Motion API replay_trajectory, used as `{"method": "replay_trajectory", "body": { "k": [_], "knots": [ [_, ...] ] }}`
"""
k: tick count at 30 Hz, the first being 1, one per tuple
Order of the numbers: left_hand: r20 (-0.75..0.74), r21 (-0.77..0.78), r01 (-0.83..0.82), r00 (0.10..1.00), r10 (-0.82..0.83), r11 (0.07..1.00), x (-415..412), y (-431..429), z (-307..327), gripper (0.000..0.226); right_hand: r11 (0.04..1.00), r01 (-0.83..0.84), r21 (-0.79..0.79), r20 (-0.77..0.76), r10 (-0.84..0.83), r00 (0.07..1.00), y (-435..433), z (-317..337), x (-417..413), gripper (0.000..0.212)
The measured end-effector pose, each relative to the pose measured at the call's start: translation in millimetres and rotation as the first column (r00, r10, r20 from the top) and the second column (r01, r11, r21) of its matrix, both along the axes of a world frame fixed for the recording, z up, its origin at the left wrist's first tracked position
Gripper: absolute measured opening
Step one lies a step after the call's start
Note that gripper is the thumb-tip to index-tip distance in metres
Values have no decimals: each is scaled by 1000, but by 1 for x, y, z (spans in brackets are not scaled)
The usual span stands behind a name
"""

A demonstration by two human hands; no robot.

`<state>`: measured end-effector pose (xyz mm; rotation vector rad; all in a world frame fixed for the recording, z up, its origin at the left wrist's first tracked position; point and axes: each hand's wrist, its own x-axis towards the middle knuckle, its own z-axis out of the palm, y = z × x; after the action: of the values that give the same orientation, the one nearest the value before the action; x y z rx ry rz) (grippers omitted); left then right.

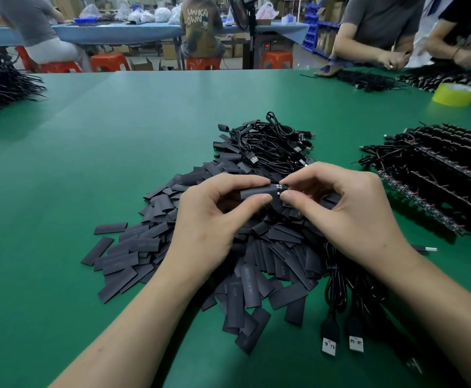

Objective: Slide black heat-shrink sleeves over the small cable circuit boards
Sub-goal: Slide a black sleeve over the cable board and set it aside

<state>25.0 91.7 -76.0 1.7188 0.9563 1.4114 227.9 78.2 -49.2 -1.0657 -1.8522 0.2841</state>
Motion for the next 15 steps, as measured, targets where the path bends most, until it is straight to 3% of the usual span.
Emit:
{"method": "replay_trajectory", "body": {
  "k": [15],
  "knots": [
    [-53,80,-70,996,74,994,2,-2,0,21,993,-27,-117,-145,10,989,0,-3,-5,13]
  ]
}}
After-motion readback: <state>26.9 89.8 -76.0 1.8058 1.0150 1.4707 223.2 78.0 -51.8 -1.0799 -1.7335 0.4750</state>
